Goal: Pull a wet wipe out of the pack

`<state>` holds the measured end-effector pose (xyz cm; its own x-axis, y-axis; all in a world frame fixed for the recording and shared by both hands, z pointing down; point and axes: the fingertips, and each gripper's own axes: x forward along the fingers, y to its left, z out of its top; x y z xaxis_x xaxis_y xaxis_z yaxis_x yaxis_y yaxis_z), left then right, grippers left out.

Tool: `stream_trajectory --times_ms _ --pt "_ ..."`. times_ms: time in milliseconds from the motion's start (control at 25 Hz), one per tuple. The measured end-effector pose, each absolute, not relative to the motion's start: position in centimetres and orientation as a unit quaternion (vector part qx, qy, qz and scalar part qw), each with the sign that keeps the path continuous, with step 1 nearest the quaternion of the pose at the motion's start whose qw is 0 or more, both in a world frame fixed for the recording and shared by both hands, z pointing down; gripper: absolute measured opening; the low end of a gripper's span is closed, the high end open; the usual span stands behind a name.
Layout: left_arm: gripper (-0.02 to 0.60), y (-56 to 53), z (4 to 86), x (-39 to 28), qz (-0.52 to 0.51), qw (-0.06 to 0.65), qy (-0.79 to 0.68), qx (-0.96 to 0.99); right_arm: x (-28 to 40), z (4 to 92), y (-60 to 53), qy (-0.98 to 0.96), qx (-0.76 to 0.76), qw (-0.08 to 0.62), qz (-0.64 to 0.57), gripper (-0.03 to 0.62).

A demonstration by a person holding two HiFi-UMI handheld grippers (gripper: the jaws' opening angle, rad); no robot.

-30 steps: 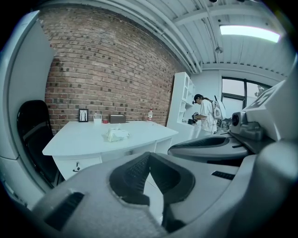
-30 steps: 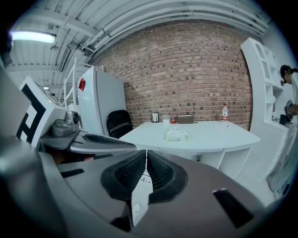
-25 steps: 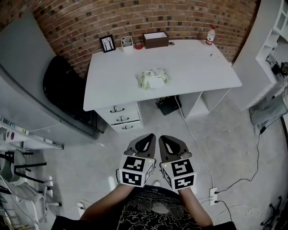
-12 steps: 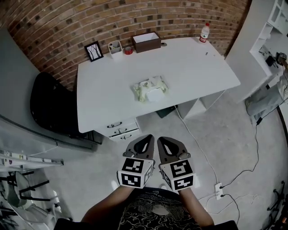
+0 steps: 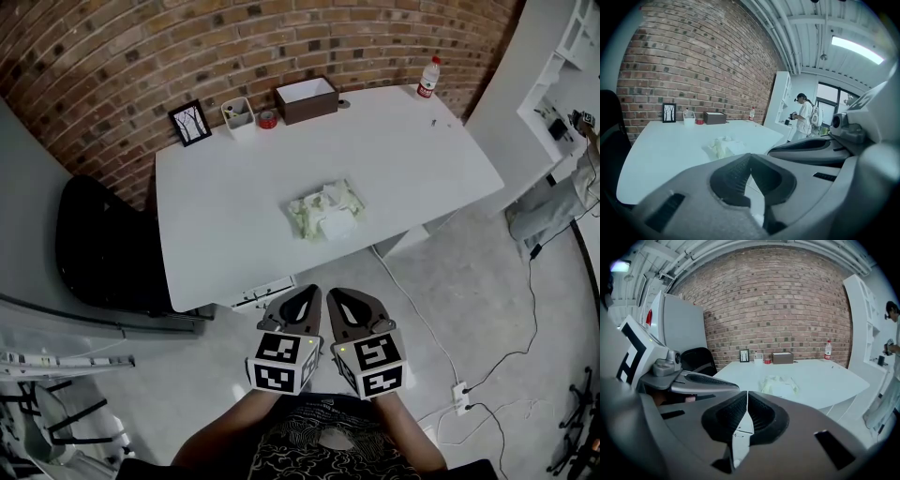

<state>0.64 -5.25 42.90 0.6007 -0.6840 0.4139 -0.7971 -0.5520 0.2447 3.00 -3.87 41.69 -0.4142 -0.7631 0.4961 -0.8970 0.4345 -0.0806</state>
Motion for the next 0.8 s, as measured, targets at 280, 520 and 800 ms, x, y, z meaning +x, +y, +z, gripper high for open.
stream_trajectory --times_ms 280,520,800 --pt "0.011 -8.1 42.9 -0.9 0.131 0.209 -0.408 0.879 1.4 41.4 -7.1 -0.814 0.521 0.2 0.158 0.02" --pt "0.012 -9.7 42.7 -1.8 0.124 0.204 -0.4 0.885 0.4 41.1 -8.6 -0.81 0.531 0.2 0.148 0.019" --pt "0.011 -10.6 42.9 -1.8 0.123 0.194 -0.392 0.891 0.3 41.5 -9.3 -0.803 0.544 0.194 0.146 0.02"
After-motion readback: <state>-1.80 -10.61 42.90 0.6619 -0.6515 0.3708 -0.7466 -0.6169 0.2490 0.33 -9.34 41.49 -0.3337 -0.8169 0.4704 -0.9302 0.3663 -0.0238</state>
